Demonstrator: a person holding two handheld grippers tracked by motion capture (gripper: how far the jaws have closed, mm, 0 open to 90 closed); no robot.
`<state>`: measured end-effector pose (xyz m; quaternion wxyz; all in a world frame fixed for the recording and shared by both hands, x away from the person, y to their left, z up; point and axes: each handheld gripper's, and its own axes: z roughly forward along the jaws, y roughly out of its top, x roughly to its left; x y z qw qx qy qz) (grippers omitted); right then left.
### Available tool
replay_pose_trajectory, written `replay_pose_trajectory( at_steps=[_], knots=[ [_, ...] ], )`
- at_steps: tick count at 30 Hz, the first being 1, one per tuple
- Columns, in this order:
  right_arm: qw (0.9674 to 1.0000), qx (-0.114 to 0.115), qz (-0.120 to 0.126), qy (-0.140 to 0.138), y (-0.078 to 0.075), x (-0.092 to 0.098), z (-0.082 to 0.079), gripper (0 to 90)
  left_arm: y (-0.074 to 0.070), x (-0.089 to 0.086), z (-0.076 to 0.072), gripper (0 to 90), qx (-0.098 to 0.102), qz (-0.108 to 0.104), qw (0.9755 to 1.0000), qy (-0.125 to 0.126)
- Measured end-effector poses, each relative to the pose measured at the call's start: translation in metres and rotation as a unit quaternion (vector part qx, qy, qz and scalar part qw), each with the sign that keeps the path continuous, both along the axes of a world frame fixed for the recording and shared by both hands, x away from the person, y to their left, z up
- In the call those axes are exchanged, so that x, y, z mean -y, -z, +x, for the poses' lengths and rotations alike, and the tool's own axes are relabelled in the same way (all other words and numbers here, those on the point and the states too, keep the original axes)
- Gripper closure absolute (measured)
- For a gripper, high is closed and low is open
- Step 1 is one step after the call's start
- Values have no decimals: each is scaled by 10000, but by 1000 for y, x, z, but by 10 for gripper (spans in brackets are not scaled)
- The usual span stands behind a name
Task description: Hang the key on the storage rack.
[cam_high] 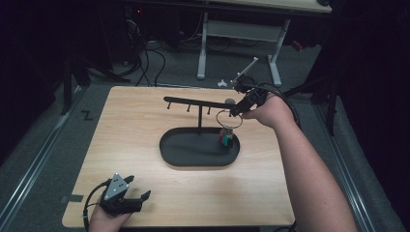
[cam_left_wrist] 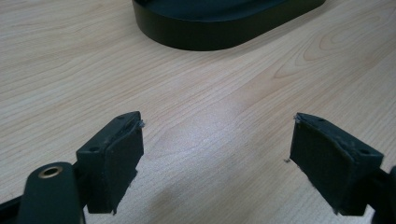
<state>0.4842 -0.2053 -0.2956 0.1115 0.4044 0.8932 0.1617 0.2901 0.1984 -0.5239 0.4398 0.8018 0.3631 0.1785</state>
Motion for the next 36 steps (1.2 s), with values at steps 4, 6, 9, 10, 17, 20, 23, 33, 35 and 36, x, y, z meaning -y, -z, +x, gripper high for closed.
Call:
replay_pose_trajectory(
  at_steps=[4, 6, 9, 10, 17, 20, 23, 33, 35, 36],
  knots=[
    [10000, -20, 59, 31, -1, 3, -3, 354, 0, -1, 0, 179, -23, -8, 10000, -9],
    [10000, -36, 62, 40, -1, 4, -4, 336, 1, -1, 0, 178, -15, -23, 10000, -21],
    [9999, 3, 80, 103, -1, 7, -8, 295, 1, 0, 1, 178, -17, -15, 10000, 13],
    [9997, -14, 109, 224, -1, 6, -9, 285, 1, 0, 1, 179, -17, -15, 10000, 13],
    [9997, 27, 3, 250, 7, 10, -18, 197, 2, 2, 3, 178, -26, -73, 10000, 58],
    [9996, -28, 21, 296, 9, 11, -21, 160, 1, 2, 5, 177, -17, -111, 9999, 59],
    [9996, -27, 1, 296, 10, 11, -22, 152, 0, 3, 6, 177, -22, -122, 9999, 88],
    [9990, 33, -39, 444, 14, 13, -23, 151, 0, 3, 7, 177, -17, -128, 9999, 93],
    [9993, 77, -32, 378, 15, 15, -23, 151, 0, 3, 7, 177, -8, -125, 9999, 90],
    [9991, 74, -6, 410, 16, 15, -23, 150, 0, 4, 7, 177, -8, -120, 9999, 90]
  ],
)
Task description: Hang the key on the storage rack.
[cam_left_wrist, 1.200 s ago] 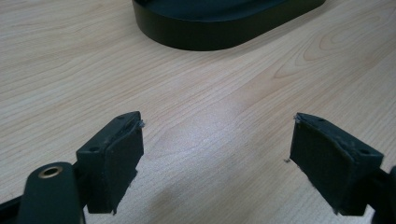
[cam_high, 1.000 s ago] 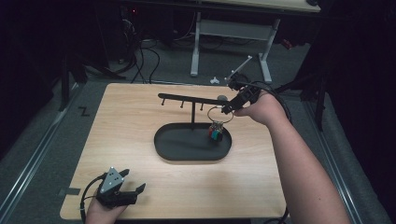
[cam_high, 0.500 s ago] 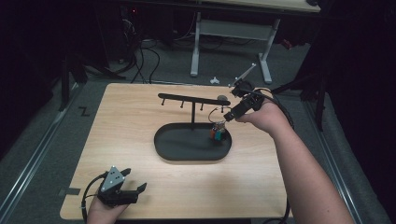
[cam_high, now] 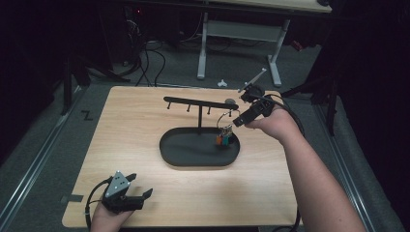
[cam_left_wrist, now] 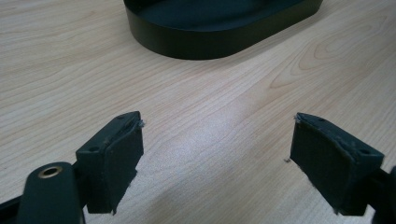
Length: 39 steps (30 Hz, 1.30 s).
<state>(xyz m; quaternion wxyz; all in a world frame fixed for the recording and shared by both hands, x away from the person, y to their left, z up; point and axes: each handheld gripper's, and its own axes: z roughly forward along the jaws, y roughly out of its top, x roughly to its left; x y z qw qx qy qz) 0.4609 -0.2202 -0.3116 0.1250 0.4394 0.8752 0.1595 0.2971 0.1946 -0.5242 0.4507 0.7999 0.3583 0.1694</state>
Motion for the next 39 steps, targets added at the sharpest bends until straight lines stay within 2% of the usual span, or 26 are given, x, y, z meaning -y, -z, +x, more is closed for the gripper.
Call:
replay_pose_trajectory(
  at_steps=[8, 16, 20, 21, 25, 26, 27, 32, 33, 34, 36, 37, 38, 39],
  knots=[
    [9999, 78, 67, -51, 5, 6, -8, 150, 1, 1, 0, 177, 0, 21, 10000, 22],
    [9997, 171, 170, -88, 27, 11, -24, 151, 0, 5, -1, 177, 13, 48, 10000, 69],
    [9993, 277, 200, -135, 49, 10, -37, 154, 0, 7, -1, 177, 43, 110, 9999, 80],
    [9993, 277, 200, -135, 49, 10, -37, 154, 0, 7, -1, 177, 43, 110, 9999, 80],
    [9989, 328, 253, -205, 78, 10, -52, 154, 1, 9, -1, 177, 24, 162, 9998, 81],
    [9989, 328, 253, -205, 78, 10, -52, 154, 1, 9, -1, 176, 24, 162, 9998, 81],
    [9985, 379, 324, -213, 90, 11, -59, 155, 1, 9, -2, 176, 37, 149, 9999, 78],
    [9980, 354, 495, -186, 125, 9, -77, 157, 3, 11, -1, 176, 18, 208, 9997, 91],
    [9980, 354, 495, -186, 125, 9, -77, 157, 3, 11, -1, 176, 18, 208, 9997, 91],
    [9977, 429, 486, -193, 141, 8, -85, 157, 3, 12, -2, 176, 27, 238, 9997, 103],
    [9975, 450, 516, -148, 146, 8, -88, 157, 3, 12, -2, 176, 25, 253, 9996, 115],
    [9967, 527, 620, -77, 161, 8, -95, 156, 3, 13, -2, 176, 27, 250, 9996, 122],
    [9967, 527, 620, -77, 161, 8, -95, 156, 3, 13, -2, 176, 27, 250, 9996, 122],
    [9952, 661, 727, 19, 176, 7, -103, 153, 3, 13, -2, 176, 29, 259, 9996, 121]
  ],
)
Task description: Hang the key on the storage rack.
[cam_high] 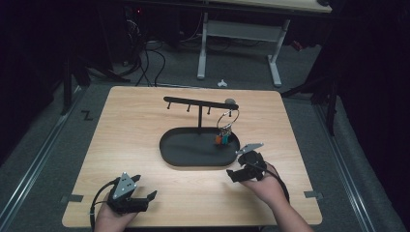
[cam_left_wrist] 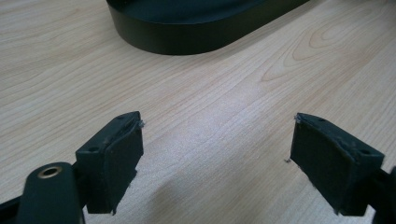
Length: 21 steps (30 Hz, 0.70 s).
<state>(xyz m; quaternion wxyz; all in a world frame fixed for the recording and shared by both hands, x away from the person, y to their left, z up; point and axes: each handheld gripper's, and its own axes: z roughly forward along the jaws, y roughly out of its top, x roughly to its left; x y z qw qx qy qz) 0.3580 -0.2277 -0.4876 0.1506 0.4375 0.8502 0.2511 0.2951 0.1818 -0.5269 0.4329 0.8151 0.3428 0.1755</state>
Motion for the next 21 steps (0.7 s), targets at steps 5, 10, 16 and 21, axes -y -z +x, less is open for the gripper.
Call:
replay_pose_trajectory(
  at_steps=[5, 10, 16, 21],
  knots=[
    [9985, 363, 316, 254, 23, -1, -22, 134, 0, 1, 2, 176, 22, -8, 10000, 3],
    [9928, 1040, 467, 365, 30, 4, -49, 153, -1, 3, 2, 176, 29, 13, 10000, -2],
    [9924, 967, 564, 509, 37, 10, -43, 150, -1, 5, 1, 175, 39, 60, 10000, 20],
    [9910, 1051, 617, 551, 36, 12, -44, 147, -1, 3, 1, 175, 40, 28, 10000, 7]
  ],
)
